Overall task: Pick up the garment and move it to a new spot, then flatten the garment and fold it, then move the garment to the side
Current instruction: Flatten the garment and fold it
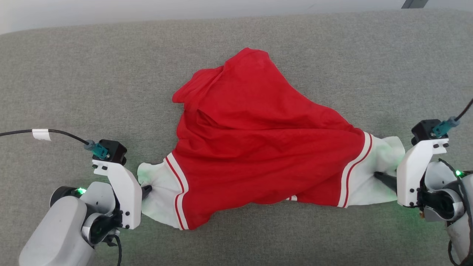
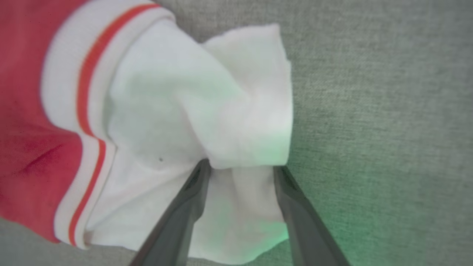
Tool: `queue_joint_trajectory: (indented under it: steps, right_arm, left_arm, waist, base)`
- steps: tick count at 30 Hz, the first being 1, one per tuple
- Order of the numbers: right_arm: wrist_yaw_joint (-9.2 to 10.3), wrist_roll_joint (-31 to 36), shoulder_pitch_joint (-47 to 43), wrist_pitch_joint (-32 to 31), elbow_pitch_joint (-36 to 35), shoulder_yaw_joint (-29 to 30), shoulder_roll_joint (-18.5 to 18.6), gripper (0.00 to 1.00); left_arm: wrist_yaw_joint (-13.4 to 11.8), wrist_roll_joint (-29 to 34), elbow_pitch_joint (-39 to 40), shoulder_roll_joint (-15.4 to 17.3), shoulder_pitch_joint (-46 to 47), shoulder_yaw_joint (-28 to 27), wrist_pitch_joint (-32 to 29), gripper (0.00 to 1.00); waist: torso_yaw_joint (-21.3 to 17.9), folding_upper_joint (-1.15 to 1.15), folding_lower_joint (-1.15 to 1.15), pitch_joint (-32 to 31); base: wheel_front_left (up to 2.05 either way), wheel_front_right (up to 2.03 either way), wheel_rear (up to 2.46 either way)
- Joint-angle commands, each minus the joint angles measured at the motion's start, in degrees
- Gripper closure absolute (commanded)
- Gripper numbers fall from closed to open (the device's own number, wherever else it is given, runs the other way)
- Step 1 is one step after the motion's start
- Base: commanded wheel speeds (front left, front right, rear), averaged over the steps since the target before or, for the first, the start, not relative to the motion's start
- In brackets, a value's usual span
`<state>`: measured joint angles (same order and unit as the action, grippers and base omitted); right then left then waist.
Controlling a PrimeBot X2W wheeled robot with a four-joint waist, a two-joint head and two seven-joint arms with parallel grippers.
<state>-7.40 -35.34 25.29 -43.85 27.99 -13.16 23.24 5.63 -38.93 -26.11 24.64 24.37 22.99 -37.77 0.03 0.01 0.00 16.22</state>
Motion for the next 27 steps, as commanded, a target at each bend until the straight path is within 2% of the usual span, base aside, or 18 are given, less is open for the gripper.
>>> queue_joint_trajectory:
  steps: [1,6,11,19,27]
  right_arm:
    - [-0.17,-1.9,-5.2,-2.4,3.9,-3.3,-3.2,1.0]
    - [-0.1,-5.5,-1.8,-1.4,0.3,-2.1,-0.6,1.0]
    - [-0.11,-9.0,-0.6,-1.2,-5.2,-0.4,1.2,1.0]
    - [-0.1,-12.5,1.5,-2.3,-15.1,2.3,3.4,1.0]
    - [-0.1,-13.0,6.6,-3.7,-22.2,4.3,2.6,1.0]
  left_arm:
    - [-0.5,0.3,-3.4,-1.4,-1.9,1.7,-0.2,1.0]
    - [-0.6,-0.4,-2.2,-0.5,0.0,0.6,-0.8,1.0]
    - [-1.1,-1.7,1.7,1.8,1.9,-1.2,-2.2,1.0]
    - [-1.7,-2.5,11.0,6.1,5.8,-2.6,-8.4,1.0]
    - [-3.7,-3.9,18.1,8.1,12.6,-4.3,-14.4,1.0]
  waist:
    - [0.1,-0.01,0.0,-0.1]
    - [0.5,-0.01,0.0,-0.7]
    - [0.8,-0.01,0.0,-2.5]
    - [1.3,-0.01,0.0,-6.7]
    - [1.2,-0.01,0.0,-11.8]
  base:
    - [0.0,0.0,0.0]
    - [0.0,0.0,0.0]
    - [0.0,0.0,0.0]
    - [0.0,0.0,0.0]
    - [0.0,0.0,0.0]
